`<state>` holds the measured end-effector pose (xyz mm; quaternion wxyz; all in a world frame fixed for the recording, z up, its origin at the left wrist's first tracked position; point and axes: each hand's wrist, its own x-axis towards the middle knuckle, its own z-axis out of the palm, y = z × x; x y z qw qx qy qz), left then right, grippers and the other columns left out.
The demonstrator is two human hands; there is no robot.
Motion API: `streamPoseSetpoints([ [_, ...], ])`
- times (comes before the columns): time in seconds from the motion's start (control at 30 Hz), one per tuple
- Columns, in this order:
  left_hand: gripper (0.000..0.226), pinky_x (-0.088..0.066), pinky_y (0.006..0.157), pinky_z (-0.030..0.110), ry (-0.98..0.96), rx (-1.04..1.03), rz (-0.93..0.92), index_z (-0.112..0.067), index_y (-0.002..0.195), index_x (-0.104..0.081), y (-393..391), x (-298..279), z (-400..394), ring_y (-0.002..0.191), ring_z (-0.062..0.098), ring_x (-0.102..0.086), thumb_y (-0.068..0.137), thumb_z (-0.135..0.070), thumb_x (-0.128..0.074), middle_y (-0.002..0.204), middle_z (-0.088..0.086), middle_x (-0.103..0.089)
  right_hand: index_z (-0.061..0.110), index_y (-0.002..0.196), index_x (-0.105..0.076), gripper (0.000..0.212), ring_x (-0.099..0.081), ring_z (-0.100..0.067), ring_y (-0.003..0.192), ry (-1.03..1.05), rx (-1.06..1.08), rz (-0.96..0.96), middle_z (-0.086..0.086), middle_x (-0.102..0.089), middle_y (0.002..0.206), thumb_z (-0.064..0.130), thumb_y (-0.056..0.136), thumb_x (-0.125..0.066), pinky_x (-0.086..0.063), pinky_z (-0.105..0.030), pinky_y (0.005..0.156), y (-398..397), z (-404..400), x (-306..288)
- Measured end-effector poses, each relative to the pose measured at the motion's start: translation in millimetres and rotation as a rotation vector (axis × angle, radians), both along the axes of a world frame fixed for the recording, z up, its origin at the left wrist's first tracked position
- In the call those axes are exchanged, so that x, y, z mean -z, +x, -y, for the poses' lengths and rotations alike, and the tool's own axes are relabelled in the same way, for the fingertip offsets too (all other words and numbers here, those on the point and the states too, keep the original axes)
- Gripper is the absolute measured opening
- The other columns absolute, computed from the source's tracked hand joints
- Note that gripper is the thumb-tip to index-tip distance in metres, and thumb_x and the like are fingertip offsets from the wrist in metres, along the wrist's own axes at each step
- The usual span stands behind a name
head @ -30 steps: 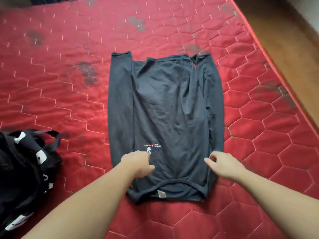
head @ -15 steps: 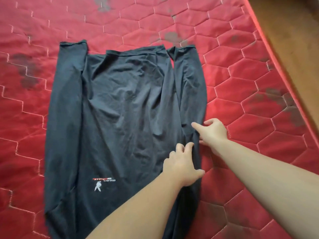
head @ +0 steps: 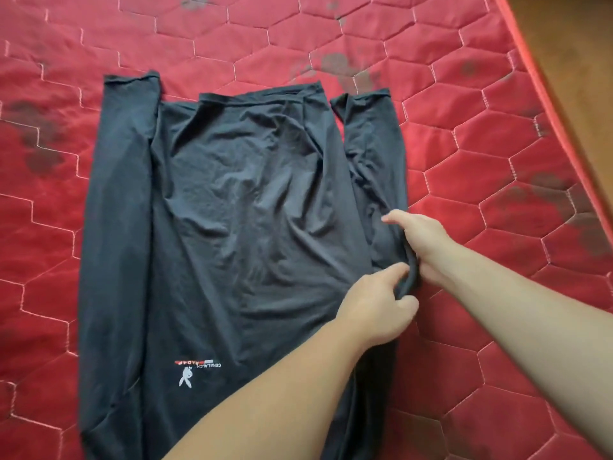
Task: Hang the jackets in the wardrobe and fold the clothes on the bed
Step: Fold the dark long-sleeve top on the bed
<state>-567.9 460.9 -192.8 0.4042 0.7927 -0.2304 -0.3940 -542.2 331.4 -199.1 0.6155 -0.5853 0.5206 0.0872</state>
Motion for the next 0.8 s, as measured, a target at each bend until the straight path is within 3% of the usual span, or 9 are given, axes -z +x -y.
streamPoseSetpoints([
  [0.07, 0.014, -0.037, 0.056, 0.024, -0.079, 0.006, -0.201, -0.032, 0.07, -0.05, -1, -5, -6, 0.055, 0.007, -0.041, 0.074, -0.018, -0.05, 0.055, -0.01, -0.044, 0.011, 0.102, -0.066, 0.037, -0.067, -0.018, 0.084, 0.101, -0.008, -0.033, -0.003, -0.07, 0.096, 0.033, 0.075, -0.079, -0.055, -0.031, 0.077, 17, 2, 2],
  [0.13, 0.019, -0.032, 0.047, 0.018, -0.133, -0.028, -0.439, -0.029, 0.059, -0.054, -1, -9, -11, 0.047, 0.004, -0.037, 0.068, -0.014, -0.049, 0.049, -0.012, -0.042, 0.006, 0.113, -0.066, 0.042, -0.069, -0.023, 0.087, 0.084, 0.022, -0.054, -0.009, -0.071, 0.105, 0.023, 0.076, -0.078, -0.058, -0.035, 0.076, 36, 5, 1],
  [0.23, 0.01, -0.03, 0.051, 0.024, -0.135, -0.127, -0.696, -0.021, 0.053, -0.052, 4, -11, -22, 0.054, 0.016, -0.04, 0.059, -0.014, -0.049, 0.053, -0.004, -0.043, 0.013, 0.1, -0.068, 0.025, -0.061, -0.019, 0.078, -0.197, 0.022, 0.014, -0.004, -0.067, 0.093, 0.011, 0.076, -0.073, -0.048, -0.025, 0.059, 64, 10, -12],
  [0.3, 0.011, -0.034, 0.055, 0.026, -0.185, -0.33, -0.959, -0.021, 0.059, -0.054, 12, -7, -34, 0.057, 0.022, -0.046, 0.053, -0.012, -0.051, 0.06, 0.002, -0.048, 0.017, 0.088, -0.068, 0.016, -0.057, -0.014, 0.075, -0.363, -0.018, 0.195, 0.0, -0.065, 0.084, 0.009, 0.075, -0.068, -0.044, -0.025, 0.06, 87, 9, -31],
  [0.37, 0.028, -0.043, 0.06, 0.025, -0.286, -0.507, -1.22, -0.011, 0.078, -0.06, 22, 1, -50, 0.061, 0.022, -0.054, 0.051, -0.012, -0.052, 0.071, 0.007, -0.057, 0.02, 0.082, -0.062, 0.014, -0.055, -0.012, 0.072, -0.44, -0.086, 0.352, 0.005, -0.063, 0.078, 0.011, 0.072, -0.066, -0.045, -0.025, 0.064, 117, -1, -48],
  [0.43, 0.037, -0.05, 0.069, 0.03, -0.386, -0.607, -1.382, -0.003, 0.085, -0.066, 30, 7, -67, 0.07, 0.025, -0.06, 0.052, -0.014, -0.052, 0.08, 0.013, -0.065, 0.019, 0.088, -0.054, 0.022, -0.054, -0.013, 0.077, -0.606, -0.27, 0.392, 0.006, -0.06, 0.083, 0.022, 0.071, -0.067, -0.044, -0.025, 0.069, 147, -21, -56],
  [0.57, 0.038, -0.054, 0.089, 0.04, -0.318, -0.86, -1.31, 0.003, 0.106, -0.068, 34, 26, -91, 0.093, 0.034, -0.067, 0.073, -0.008, -0.051, 0.102, 0.02, -0.07, 0.024, 0.122, -0.055, 0.05, -0.056, -0.021, 0.11, -0.633, -0.806, 0.17, -0.004, -0.058, 0.125, 0.055, 0.083, -0.059, -0.044, -0.03, 0.093, 182, -66, -35],
  [0.7, 0.02, -0.058, 0.071, 0.035, -0.03, -0.863, -0.983, -0.015, 0.097, -0.069, 36, 45, -103, 0.079, 0.023, -0.069, 0.084, -0.026, -0.061, 0.084, 0.004, -0.075, 0.022, 0.121, -0.06, 0.035, -0.055, -0.031, 0.115, -0.728, -0.942, -0.01, -0.011, -0.057, 0.13, 0.032, 0.09, -0.048, -0.044, -0.033, 0.094, 168, -69, -1],
  [0.8, 0.038, -0.057, 0.073, 0.038, 0.003, -0.719, -0.831, -0.014, 0.093, -0.069, 38, 48, -105, 0.079, 0.018, -0.069, 0.073, -0.047, -0.072, 0.089, 0.005, -0.075, 0.026, 0.133, -0.048, 0.047, -0.047, -0.033, 0.122, -0.885, -0.945, -0.054, -0.01, -0.044, 0.136, 0.034, 0.087, -0.053, -0.043, -0.042, 0.099, 163, -60, 11],
])
